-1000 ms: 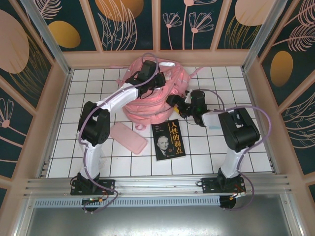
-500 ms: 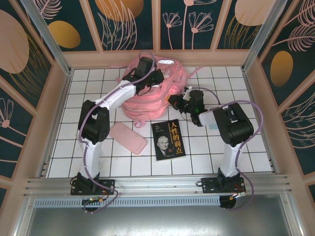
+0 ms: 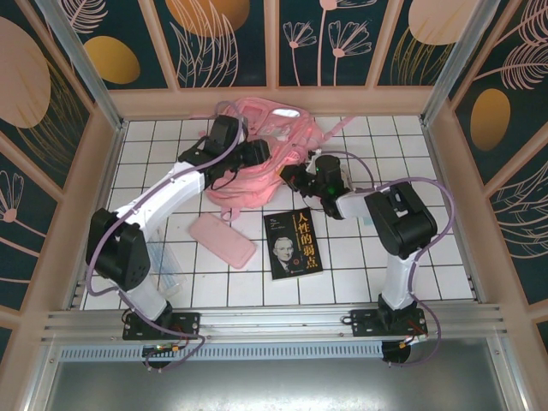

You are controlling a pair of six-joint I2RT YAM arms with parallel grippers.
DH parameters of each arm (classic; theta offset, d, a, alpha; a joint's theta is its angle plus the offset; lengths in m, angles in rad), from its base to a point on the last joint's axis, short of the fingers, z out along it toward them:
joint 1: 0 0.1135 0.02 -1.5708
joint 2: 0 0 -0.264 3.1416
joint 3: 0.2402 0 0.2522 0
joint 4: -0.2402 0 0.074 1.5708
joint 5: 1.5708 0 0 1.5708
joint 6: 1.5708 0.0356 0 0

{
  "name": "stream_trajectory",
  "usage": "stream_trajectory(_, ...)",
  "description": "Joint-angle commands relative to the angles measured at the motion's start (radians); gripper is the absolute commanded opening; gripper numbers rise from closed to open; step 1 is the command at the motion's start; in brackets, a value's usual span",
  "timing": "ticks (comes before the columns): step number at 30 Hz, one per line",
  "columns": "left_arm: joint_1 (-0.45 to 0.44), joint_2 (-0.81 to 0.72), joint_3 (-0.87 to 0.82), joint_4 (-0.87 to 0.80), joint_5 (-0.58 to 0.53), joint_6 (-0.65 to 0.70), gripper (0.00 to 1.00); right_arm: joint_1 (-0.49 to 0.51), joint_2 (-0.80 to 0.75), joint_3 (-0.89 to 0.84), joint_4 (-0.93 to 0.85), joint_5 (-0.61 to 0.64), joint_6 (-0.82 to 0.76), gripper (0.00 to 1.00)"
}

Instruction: Pack books, pencil case, and school supplies into a backpack

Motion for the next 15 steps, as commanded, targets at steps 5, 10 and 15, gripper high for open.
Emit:
stream_trajectory(5,-0.059,0.027,-0.098,-0.153,-0.078,-0.002,0.52,0.027,0.006,0.076,0.037,0.046,0.013,0.0)
stream_trajectory(10,-0.064,0.064,-0.12,-0.151,-0.111,-0.014,0.46,0.035,-0.004,0.07,0.025,0.051,0.007,0.0)
stream_trajectory(15,-0.063,0.063,-0.154,-0.151,-0.14,-0.025,0.44,0.035,-0.012,0.064,0.012,0.059,-0.002,0.0)
